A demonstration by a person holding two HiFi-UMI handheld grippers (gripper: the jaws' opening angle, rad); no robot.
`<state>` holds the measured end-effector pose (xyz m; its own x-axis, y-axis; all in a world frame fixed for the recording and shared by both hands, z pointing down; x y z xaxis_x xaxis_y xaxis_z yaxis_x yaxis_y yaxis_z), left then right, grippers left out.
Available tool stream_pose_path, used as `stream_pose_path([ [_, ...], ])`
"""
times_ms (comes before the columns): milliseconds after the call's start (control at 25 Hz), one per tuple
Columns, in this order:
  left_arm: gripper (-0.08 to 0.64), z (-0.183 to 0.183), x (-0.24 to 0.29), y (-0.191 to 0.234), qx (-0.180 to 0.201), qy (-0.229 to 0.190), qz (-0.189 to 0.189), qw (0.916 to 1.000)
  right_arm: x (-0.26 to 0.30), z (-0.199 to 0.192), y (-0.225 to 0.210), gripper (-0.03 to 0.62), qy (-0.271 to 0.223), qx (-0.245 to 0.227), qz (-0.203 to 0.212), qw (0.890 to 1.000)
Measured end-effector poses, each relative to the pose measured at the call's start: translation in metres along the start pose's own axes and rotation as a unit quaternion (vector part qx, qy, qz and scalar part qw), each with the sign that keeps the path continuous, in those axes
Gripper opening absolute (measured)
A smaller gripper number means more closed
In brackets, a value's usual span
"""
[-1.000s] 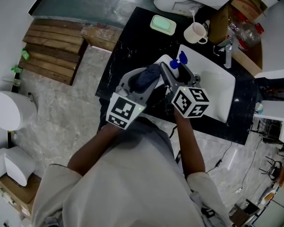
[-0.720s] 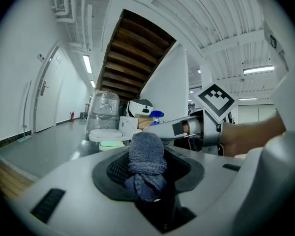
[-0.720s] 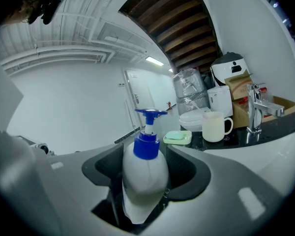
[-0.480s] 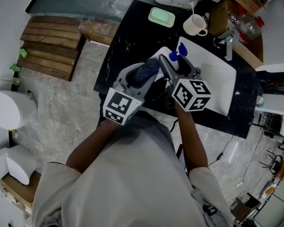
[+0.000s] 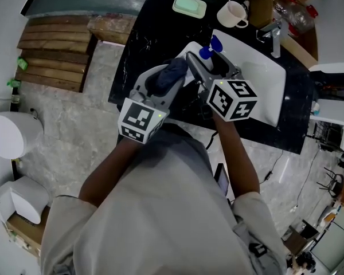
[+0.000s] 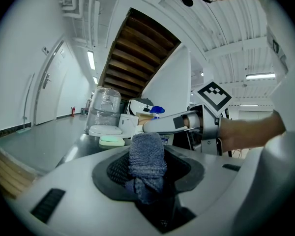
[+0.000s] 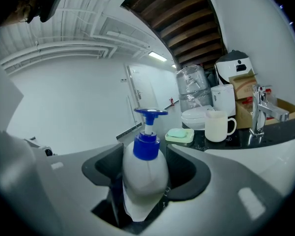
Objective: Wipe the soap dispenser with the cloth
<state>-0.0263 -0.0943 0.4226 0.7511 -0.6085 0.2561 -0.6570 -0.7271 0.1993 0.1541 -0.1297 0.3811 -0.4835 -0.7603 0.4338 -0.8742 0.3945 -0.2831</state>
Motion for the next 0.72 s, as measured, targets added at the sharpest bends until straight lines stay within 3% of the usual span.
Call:
stream_pose_path([
  [720, 0.152, -0.014, -0.003, 0.002, -0.004, 0.021, 0.001, 0.9998, 0.0, -0.001, 0.005, 0.262, 0.007, -0.016, -0.003, 1.0],
])
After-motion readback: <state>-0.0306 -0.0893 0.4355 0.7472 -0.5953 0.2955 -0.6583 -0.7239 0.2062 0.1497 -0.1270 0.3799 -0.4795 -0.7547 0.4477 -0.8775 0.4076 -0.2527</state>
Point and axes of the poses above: the fingertips, and each gripper's own axes: x forward along the fingers, y to its left, z out of its top, the point moved 10 cm from there along -x, backward along the fingers, and after that the axes turned 5 degrees about y, right-handed, at the moved point
